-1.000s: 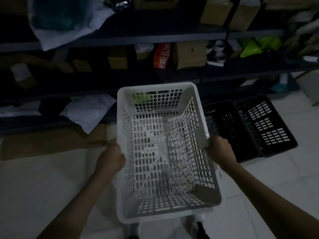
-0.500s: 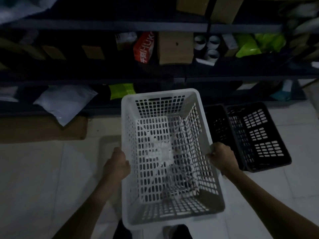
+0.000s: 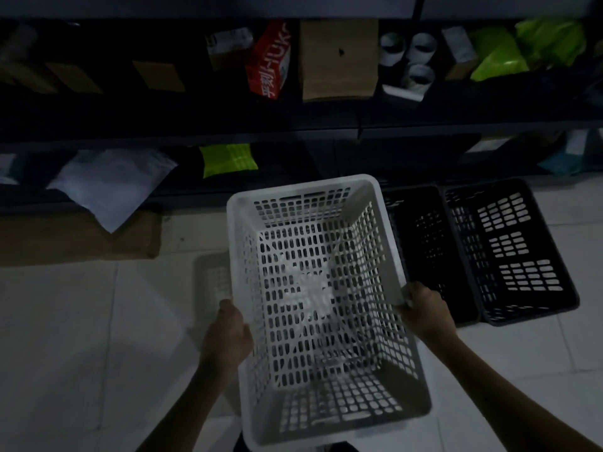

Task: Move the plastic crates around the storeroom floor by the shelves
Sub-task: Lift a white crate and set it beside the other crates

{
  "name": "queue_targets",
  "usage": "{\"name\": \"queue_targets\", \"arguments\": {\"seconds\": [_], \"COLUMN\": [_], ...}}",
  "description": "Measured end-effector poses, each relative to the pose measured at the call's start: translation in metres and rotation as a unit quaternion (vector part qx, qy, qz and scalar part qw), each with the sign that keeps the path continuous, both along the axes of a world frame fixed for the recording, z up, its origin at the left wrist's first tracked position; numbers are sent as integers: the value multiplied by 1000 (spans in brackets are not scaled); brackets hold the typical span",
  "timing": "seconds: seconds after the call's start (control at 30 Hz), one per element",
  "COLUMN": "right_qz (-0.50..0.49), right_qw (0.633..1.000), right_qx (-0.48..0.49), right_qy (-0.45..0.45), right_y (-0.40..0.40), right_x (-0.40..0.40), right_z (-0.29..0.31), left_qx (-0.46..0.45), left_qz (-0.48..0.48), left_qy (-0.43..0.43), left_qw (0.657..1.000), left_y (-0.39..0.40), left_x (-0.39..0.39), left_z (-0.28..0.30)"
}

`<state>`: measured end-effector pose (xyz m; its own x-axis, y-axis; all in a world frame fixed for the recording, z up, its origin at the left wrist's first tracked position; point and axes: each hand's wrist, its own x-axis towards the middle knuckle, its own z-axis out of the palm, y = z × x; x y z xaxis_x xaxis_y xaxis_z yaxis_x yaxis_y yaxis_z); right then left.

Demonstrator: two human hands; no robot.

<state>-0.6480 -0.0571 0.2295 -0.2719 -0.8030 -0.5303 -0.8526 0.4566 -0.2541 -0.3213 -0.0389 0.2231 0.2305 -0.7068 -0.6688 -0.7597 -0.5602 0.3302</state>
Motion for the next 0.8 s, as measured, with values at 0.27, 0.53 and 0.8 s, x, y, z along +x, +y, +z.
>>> {"name": "queue_targets", "arguments": {"seconds": [0.27,0.53,0.8], "right_qz": [5,10,-4], "right_qw": [1000,1000,1000], "right_qx": [2,-6,-6], "right_qy": [-2,-9,3], "right_y": [4,5,7], "right_x": [-11,-10,-6], "right_z": [-7,-12,-15], "left_qx": [-4,-5,-15], "left_qz": [5,10,-9], "left_qy": [7,6,-12], "left_qw": [1000,1000,1000], "left_y": [6,7,7], "left_x": [-11,-9,-13], "left_z": [4,4,5]}}
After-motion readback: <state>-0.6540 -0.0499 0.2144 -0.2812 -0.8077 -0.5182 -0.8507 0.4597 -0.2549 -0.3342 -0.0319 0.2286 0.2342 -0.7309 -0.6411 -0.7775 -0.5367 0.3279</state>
